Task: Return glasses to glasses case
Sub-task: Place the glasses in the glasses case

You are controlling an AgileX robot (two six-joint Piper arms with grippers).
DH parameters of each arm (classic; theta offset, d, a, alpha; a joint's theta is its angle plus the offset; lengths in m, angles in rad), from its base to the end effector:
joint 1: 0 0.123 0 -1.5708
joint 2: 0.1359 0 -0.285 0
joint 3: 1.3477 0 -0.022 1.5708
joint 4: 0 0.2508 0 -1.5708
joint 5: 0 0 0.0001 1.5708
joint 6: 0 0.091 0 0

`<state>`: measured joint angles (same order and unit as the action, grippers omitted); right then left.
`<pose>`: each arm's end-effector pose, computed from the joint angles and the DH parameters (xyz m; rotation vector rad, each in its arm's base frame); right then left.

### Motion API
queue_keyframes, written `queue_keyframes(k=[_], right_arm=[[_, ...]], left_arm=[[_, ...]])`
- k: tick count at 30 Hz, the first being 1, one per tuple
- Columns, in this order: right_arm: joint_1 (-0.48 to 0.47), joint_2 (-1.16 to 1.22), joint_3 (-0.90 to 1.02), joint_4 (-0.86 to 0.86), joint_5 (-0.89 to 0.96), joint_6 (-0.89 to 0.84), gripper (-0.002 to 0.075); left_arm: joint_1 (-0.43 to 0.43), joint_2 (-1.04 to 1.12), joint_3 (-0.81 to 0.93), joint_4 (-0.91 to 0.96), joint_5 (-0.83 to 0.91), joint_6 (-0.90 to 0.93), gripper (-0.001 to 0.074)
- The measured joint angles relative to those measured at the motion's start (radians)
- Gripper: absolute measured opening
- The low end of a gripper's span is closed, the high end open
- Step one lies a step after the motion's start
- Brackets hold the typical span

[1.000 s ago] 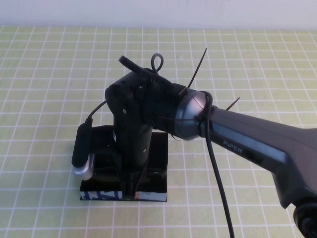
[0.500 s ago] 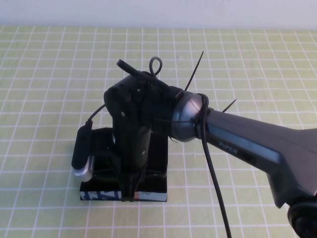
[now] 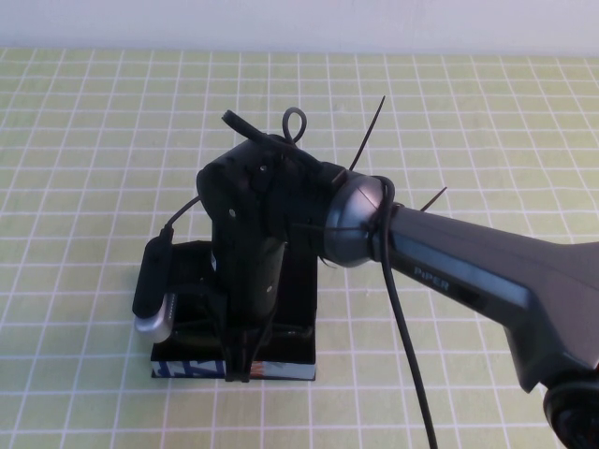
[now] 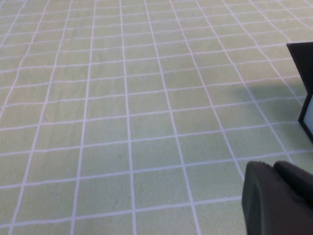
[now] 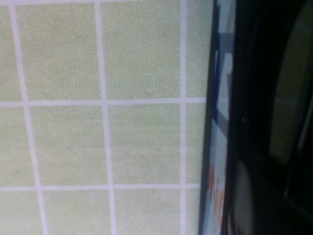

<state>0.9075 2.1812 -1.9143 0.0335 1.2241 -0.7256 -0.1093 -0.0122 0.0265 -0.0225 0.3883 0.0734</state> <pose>0.2805 0.3636 0.2194 -2.1610 2.0482 0.0707 0.0518 -0.0065 0.1701 0.1583 1.8797 -0.0469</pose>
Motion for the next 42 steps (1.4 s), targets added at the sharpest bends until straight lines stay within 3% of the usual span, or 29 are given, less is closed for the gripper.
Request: queue_keyframes(k=[24, 33, 42], right_arm=[[-0.009, 0.027, -0.002, 0.009, 0.0, 0.001, 0.0062], [-0.011, 0.027, -0.002, -0.018, 0.0, 0.001, 0.0275], [-0.011, 0.005, -0.018, -0.057, 0.0, 0.018, 0.0308]], left_arm=[[0.0, 0.0, 0.0, 0.0, 0.0, 0.0, -0.0004], [0.0, 0.0, 0.0, 0.0, 0.0, 0.0, -0.0004], [0.0, 0.0, 0.0, 0.0, 0.0, 0.0, -0.0004]])
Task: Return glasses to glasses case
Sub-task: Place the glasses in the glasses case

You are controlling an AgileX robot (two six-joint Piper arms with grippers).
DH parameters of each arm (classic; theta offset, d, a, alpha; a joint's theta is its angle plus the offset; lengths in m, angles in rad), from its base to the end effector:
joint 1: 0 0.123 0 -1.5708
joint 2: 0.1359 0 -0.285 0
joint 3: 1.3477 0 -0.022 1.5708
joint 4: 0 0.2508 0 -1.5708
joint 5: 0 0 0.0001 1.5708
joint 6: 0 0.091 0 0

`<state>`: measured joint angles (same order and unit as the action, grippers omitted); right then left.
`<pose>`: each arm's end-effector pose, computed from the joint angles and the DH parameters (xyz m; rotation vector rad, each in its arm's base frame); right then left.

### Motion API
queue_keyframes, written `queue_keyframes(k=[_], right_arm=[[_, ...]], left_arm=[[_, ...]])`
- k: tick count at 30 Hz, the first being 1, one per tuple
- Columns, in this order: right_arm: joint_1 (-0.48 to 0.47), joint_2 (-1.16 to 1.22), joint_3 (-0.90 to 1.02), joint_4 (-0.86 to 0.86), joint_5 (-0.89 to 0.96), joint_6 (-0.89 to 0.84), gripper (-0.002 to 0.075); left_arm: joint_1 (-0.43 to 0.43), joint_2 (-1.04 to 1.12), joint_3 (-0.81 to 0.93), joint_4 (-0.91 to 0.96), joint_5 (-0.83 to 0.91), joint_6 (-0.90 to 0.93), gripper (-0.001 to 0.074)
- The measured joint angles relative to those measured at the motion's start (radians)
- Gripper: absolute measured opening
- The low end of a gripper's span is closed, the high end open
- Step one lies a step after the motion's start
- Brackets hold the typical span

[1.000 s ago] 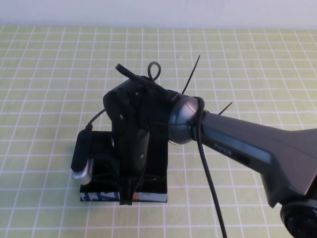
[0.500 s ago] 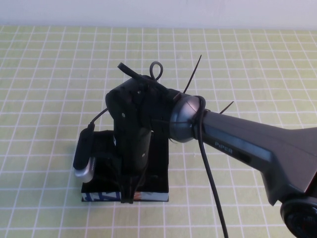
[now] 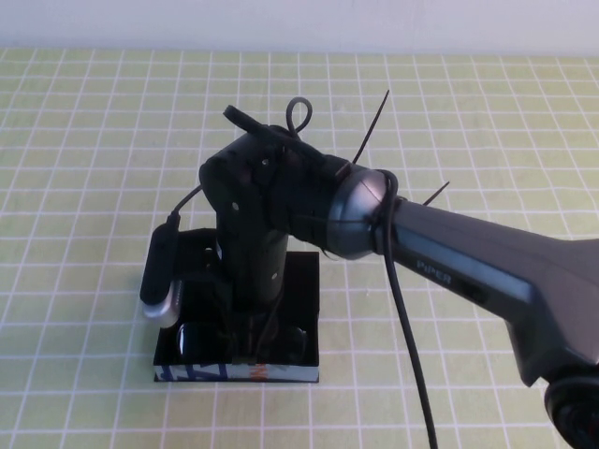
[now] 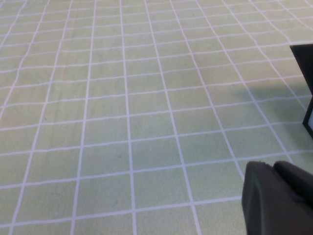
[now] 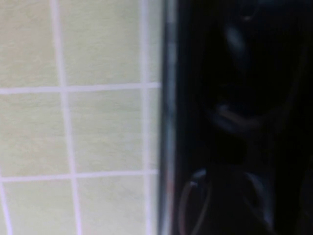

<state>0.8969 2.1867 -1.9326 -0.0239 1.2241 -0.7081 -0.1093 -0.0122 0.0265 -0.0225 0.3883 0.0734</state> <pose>0.2898 0.3596 0.2217 -2.1351 2.0507 -0.0091 0.0518 -0.0065 0.1701 0.1583 1.8797 -0.0469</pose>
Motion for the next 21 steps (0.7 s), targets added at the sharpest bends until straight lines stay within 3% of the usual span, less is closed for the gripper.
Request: queue_keyframes(k=[9, 16, 21], right_arm=[[-0.014, -0.075, -0.033, -0.058, 0.002, 0.152, 0.0289], [-0.051, -0.11, -0.037, -0.081, 0.004, 0.303, 0.0036], [-0.089, -0.11, -0.037, -0.081, 0.006, 0.34, -0.0005]], left_arm=[[0.0, 0.0, 0.0, 0.0, 0.0, 0.0, -0.0004], [0.0, 0.0, 0.0, 0.0, 0.0, 0.0, -0.0004], [0.0, 0.0, 0.0, 0.0, 0.0, 0.0, -0.0004]])
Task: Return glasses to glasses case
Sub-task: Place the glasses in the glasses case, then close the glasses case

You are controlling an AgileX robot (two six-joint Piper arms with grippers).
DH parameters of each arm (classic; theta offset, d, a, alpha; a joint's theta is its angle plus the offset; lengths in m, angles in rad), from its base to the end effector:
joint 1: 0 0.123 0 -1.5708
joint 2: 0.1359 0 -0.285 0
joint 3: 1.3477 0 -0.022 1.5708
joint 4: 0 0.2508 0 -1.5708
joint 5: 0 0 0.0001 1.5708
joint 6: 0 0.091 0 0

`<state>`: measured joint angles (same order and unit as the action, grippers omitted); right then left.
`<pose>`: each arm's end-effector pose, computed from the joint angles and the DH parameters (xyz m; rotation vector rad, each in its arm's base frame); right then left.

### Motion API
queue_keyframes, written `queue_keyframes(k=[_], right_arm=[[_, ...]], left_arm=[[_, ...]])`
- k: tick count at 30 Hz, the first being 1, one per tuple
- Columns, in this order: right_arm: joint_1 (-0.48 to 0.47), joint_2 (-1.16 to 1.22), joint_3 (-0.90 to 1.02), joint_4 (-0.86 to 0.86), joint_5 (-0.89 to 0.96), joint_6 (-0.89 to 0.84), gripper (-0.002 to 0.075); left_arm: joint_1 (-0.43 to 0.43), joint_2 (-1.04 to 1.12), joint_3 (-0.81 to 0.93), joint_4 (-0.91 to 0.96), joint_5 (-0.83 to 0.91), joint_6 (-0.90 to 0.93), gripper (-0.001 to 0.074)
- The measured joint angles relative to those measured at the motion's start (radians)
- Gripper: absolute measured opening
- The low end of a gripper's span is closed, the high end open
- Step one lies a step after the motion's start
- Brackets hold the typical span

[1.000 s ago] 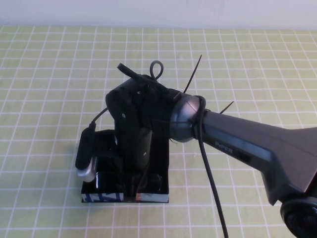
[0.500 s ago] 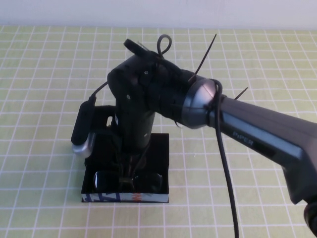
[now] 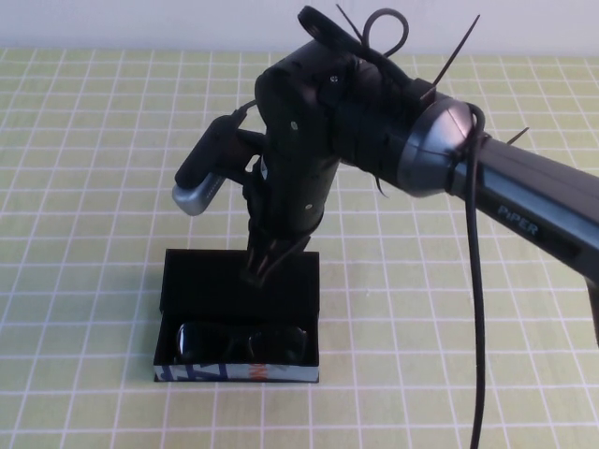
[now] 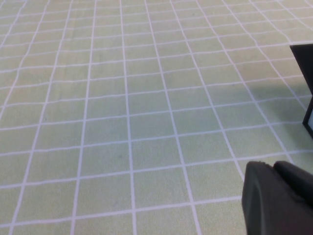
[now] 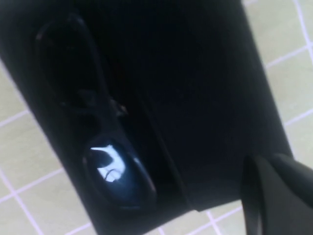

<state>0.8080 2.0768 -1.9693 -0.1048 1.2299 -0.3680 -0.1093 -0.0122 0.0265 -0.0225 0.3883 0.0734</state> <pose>0.3177 0.3194 0.2823 -1.5787 2.3199 -0.0441 0.0518 -0.0065 0.1701 0.1583 1.8797 -0.0469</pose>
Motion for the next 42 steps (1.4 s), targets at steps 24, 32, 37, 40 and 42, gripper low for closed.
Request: queue_keyframes(k=[24, 32, 37, 40, 42], right_arm=[[-0.142, 0.0, 0.0, 0.191, 0.001, 0.082, -0.0011], [-0.288, 0.0, 0.0, 0.478, -0.003, 0.085, -0.0011], [-0.312, 0.0, 0.0, 0.525, -0.009, 0.085, -0.0011], [-0.312, 0.0, 0.0, 0.527, -0.009, 0.085, -0.0011], [-0.312, 0.0, 0.0, 0.529, -0.005, 0.085, -0.0011]], left_arm=[[0.0, 0.0, 0.0, -0.262, -0.236, -0.206, -0.0004], [0.0, 0.059, -0.072, -0.329, -0.179, -0.271, -0.0004], [0.0, 0.327, -0.273, -0.333, 0.069, -0.188, -0.0004], [0.0, 0.534, -0.381, -0.363, 0.218, -0.059, -0.0004], [0.0, 0.68, -0.435, -0.447, 0.297, 0.097, -0.0004]])
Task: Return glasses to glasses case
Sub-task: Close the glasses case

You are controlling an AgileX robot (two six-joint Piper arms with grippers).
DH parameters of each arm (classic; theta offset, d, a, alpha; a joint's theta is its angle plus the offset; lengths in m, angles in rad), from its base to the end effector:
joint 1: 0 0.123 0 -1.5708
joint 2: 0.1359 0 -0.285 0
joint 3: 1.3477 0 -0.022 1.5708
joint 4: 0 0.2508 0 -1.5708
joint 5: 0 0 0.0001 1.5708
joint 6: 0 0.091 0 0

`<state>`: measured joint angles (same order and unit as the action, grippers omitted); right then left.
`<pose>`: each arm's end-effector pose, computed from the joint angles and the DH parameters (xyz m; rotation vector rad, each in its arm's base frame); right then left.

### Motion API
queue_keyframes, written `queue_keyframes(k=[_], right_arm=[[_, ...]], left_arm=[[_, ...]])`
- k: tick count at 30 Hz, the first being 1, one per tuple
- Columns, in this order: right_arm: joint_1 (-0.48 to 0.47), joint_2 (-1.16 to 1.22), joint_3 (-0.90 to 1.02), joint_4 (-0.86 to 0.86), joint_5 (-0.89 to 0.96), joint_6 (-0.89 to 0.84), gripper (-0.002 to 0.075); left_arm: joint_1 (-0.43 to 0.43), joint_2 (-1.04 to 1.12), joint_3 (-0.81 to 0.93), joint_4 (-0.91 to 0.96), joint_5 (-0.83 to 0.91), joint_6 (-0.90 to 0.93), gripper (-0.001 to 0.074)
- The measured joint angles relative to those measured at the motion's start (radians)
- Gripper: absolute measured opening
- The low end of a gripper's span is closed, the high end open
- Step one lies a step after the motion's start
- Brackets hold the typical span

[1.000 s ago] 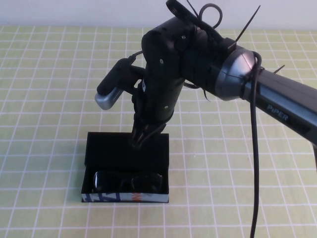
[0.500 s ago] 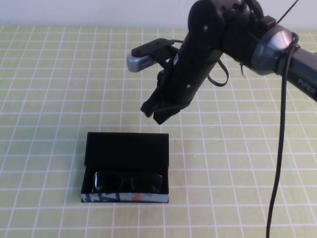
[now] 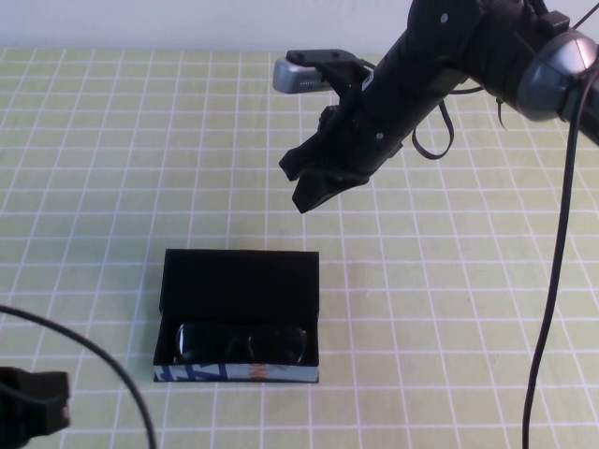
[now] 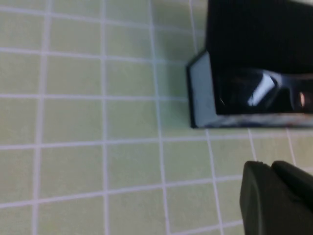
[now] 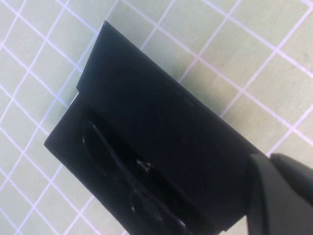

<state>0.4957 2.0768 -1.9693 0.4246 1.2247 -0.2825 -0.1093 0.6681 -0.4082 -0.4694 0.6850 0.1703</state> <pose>0.3799 0.2456 0.2895 -0.9570 2.6272 0.6455 0.1101 -0.0383 0.2441 0.0279 2.3854 -0.4940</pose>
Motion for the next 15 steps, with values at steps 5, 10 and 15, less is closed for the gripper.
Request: queue_keyframes(k=[5, 10, 15], right_arm=[[0.0, 0.0, 0.0, 0.002, 0.002, 0.0, -0.0011], [0.0, 0.011, -0.001, 0.004, 0.002, 0.0, -0.0011], [0.0, 0.057, -0.036, 0.01, 0.006, 0.002, -0.0011]], left_arm=[[0.0, 0.3, -0.035, -0.349, 0.078, 0.449, -0.0004], [-0.002, 0.522, -0.041, -0.653, 0.07, 0.805, -0.0004], [-0.087, 0.706, -0.043, -0.802, -0.009, 1.019, -0.0004]])
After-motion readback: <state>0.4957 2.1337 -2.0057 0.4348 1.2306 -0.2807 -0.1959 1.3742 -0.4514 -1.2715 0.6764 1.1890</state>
